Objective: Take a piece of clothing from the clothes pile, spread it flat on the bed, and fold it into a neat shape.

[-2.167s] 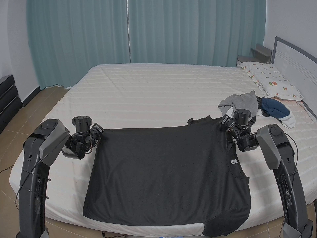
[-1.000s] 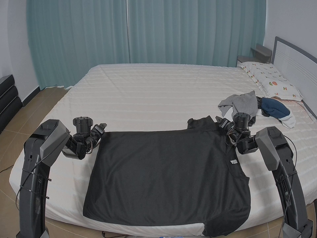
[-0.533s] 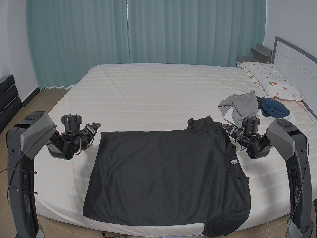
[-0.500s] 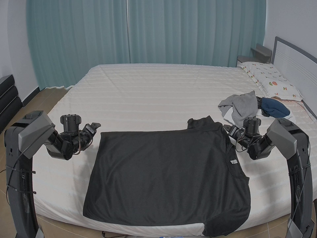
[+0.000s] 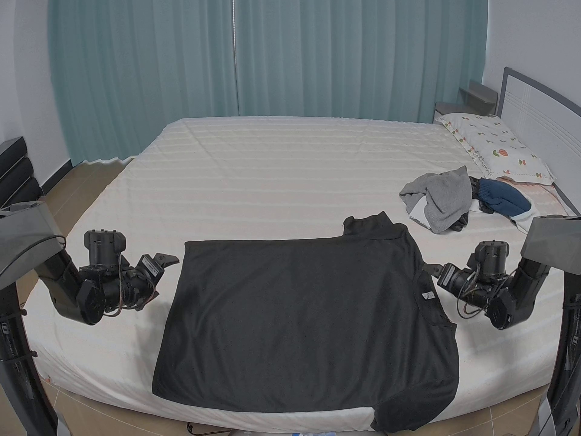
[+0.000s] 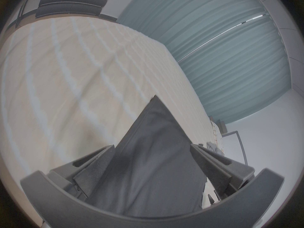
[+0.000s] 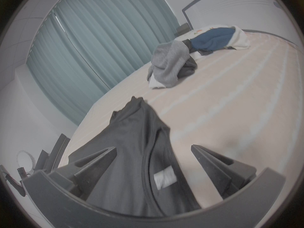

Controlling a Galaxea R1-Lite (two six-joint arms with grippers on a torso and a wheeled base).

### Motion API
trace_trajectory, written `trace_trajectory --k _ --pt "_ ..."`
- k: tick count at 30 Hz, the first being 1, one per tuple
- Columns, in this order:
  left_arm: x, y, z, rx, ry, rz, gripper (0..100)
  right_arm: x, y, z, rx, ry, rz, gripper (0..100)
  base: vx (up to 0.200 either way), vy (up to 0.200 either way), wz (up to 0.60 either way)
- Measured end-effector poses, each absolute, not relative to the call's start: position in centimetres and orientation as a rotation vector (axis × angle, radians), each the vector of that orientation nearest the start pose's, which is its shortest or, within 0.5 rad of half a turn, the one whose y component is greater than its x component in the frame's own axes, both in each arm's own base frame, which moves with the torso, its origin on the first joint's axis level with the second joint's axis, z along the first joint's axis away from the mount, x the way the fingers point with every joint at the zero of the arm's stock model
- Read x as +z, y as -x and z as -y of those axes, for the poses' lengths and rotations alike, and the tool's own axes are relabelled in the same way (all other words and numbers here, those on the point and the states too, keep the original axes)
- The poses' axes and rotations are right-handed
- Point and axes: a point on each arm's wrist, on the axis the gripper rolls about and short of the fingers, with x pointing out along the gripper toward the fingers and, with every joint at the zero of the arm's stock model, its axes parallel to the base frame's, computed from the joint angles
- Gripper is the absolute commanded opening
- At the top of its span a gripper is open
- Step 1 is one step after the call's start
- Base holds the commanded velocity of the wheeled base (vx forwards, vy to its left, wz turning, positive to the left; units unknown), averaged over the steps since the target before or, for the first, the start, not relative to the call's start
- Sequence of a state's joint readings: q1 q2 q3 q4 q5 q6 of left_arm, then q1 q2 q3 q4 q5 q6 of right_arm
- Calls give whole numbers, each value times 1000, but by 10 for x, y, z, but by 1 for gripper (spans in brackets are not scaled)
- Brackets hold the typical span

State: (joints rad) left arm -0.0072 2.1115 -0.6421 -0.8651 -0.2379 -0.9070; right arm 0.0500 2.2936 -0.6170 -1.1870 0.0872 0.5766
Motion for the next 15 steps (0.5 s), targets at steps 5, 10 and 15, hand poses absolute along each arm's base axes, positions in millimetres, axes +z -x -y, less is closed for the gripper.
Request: trace_trajectory --k 5,10,15 --pt "30 -293 10 52 949 -735 100 -4 -294 -22 10 -621 -579 100 -200 0 0" --pt "28 -260 12 46 951 -793 100 1 -260 -23 54 -691 -598 100 -40 0 0" --pt "26 -248 14 31 941 -827 100 -1 -247 -22 51 -709 -633 100 0 0 0"
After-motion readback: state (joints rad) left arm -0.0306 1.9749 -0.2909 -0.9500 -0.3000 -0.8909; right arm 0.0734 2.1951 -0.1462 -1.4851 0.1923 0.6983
